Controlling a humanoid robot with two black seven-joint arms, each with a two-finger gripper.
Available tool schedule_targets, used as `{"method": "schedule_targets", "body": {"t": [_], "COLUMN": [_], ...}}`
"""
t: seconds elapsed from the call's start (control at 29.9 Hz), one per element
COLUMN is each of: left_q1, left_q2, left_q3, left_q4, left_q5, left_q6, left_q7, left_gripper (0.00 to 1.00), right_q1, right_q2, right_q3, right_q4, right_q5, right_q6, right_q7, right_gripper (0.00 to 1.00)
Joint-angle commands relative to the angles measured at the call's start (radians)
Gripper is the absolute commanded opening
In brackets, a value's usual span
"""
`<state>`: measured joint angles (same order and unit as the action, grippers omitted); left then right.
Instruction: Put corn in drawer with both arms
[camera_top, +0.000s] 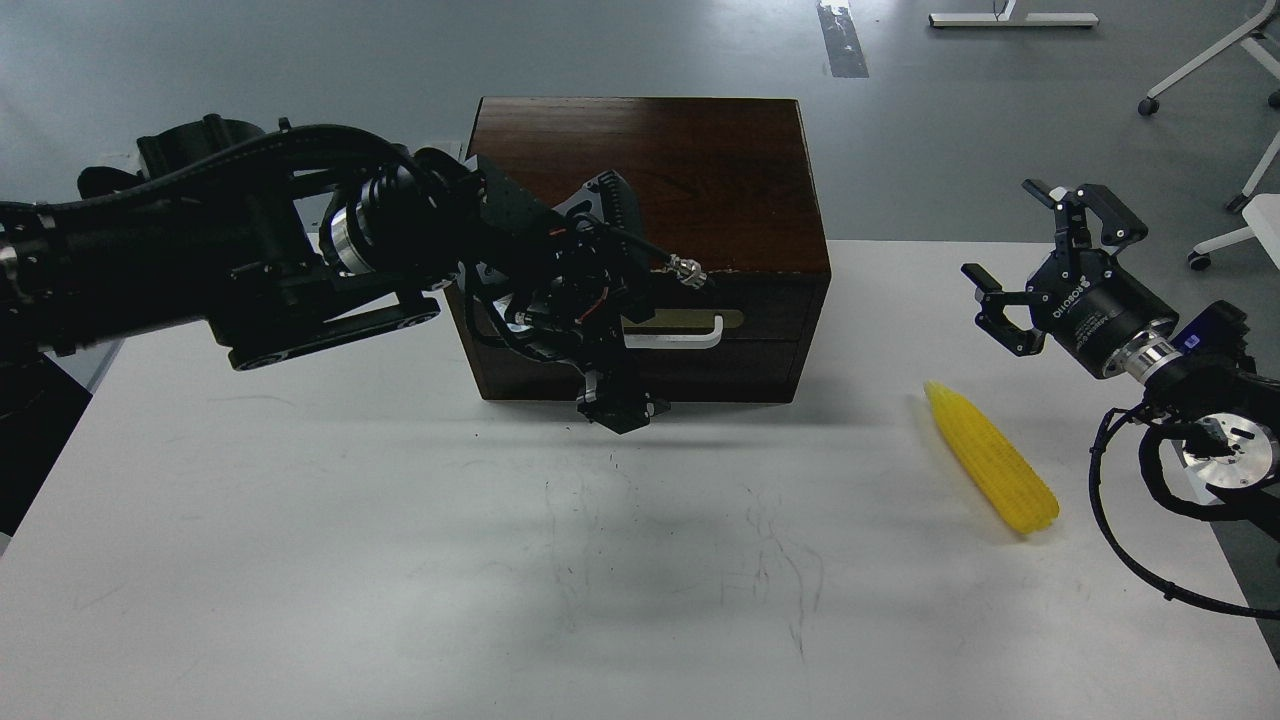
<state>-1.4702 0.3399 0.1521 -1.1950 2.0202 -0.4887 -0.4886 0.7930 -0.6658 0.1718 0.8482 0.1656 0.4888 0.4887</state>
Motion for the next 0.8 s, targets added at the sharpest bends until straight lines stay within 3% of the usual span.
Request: {"method": "schedule_targets", "body": {"t": [0.0,0.77], "left_q1": [-0.001,0.011], "left_q2": [-0.001,-0.004], "left_q3": [0.01,0.03], "left_q4": [0.0,0.023], "left_q5": [0.0,0.002], "left_q6": [0.0,0.0], "left_q7": [0.0,0.0], "left_gripper": [0.98,0.98], "right_q1": [0.0,-0.001], "right_q2": [0.0,0.0], "right_q3": [0.0,0.001], "right_q4": [0.0,-0.006], "right_q5": [0.0,0.0], "right_q6": [0.0,0.0], "right_q7": [0.0,0.0], "right_gripper": [1.0,1.0]}}
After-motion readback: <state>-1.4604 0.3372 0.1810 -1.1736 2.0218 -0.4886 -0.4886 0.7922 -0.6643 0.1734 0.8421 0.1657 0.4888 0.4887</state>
